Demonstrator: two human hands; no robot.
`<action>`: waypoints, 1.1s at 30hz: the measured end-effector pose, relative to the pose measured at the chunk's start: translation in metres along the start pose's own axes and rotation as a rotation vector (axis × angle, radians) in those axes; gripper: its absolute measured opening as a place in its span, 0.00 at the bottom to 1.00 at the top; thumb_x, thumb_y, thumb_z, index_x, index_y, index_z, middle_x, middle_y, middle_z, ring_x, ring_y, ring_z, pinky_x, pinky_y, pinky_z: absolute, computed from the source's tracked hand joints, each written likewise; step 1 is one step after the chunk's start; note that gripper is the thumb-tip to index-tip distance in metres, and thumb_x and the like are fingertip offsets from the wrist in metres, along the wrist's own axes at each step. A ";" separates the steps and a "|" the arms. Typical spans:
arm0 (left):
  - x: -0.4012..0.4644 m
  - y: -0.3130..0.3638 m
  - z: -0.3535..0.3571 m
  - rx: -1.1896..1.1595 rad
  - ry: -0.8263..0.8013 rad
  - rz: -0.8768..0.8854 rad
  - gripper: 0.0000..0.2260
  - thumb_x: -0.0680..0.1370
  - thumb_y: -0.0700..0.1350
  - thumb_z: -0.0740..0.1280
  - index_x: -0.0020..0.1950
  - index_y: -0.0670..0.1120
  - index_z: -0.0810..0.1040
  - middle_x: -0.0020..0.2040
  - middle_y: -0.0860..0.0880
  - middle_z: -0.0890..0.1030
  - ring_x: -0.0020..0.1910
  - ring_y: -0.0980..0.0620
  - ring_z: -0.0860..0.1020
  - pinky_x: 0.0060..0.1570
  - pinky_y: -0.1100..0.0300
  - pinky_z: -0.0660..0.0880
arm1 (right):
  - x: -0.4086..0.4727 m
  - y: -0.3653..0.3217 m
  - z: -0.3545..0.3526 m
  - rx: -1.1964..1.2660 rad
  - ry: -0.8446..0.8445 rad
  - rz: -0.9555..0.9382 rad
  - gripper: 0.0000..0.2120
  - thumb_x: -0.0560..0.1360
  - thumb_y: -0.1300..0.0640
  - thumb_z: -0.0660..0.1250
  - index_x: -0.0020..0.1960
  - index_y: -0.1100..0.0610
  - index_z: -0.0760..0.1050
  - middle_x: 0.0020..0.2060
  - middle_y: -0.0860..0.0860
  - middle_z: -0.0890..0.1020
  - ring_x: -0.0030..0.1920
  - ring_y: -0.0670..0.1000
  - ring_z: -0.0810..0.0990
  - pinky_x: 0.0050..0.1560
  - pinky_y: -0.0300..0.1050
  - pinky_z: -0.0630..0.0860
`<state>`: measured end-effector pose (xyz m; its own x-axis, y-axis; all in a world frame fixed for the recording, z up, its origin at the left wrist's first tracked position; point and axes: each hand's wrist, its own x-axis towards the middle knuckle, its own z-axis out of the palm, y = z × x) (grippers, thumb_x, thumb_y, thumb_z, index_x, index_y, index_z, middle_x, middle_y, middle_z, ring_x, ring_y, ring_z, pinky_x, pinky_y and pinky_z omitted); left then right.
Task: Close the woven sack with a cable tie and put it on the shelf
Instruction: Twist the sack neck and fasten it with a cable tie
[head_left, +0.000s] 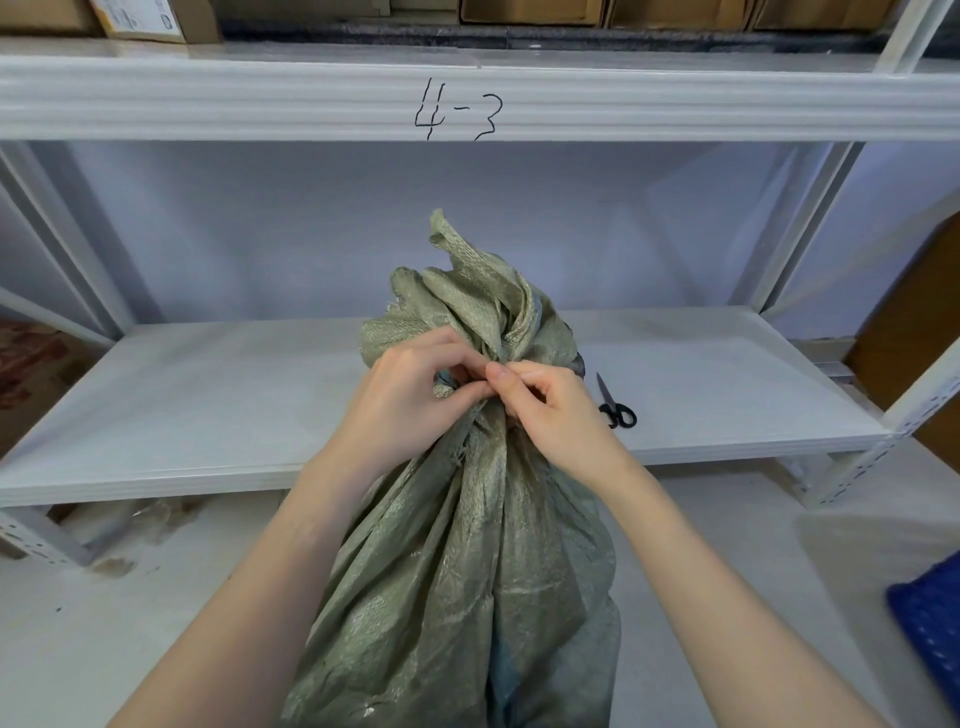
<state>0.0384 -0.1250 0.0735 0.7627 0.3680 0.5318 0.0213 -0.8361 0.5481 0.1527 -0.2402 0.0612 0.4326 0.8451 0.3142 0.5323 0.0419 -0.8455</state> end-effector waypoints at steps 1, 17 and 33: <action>0.000 -0.001 0.000 0.006 -0.006 0.003 0.05 0.71 0.48 0.69 0.44 0.48 0.82 0.41 0.54 0.79 0.42 0.55 0.78 0.45 0.51 0.76 | 0.000 0.000 0.000 -0.012 0.010 -0.008 0.22 0.80 0.51 0.58 0.26 0.45 0.66 0.28 0.48 0.67 0.31 0.44 0.66 0.37 0.44 0.62; -0.003 0.005 0.007 0.211 0.066 0.044 0.03 0.70 0.47 0.67 0.40 0.51 0.74 0.43 0.55 0.75 0.40 0.51 0.77 0.35 0.50 0.76 | 0.000 0.002 -0.003 -0.061 0.077 -0.021 0.21 0.79 0.51 0.59 0.27 0.51 0.66 0.23 0.44 0.66 0.27 0.42 0.63 0.30 0.37 0.60; -0.008 -0.008 0.007 0.112 0.071 -0.006 0.01 0.72 0.47 0.69 0.40 0.50 0.79 0.42 0.57 0.75 0.40 0.59 0.75 0.39 0.52 0.76 | -0.001 0.007 0.004 0.113 0.123 0.070 0.24 0.78 0.50 0.60 0.24 0.50 0.72 0.28 0.53 0.80 0.32 0.46 0.76 0.42 0.43 0.73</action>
<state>0.0366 -0.1242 0.0601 0.7150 0.3974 0.5752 0.1004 -0.8726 0.4781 0.1534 -0.2388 0.0531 0.5550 0.7770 0.2972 0.4153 0.0507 -0.9083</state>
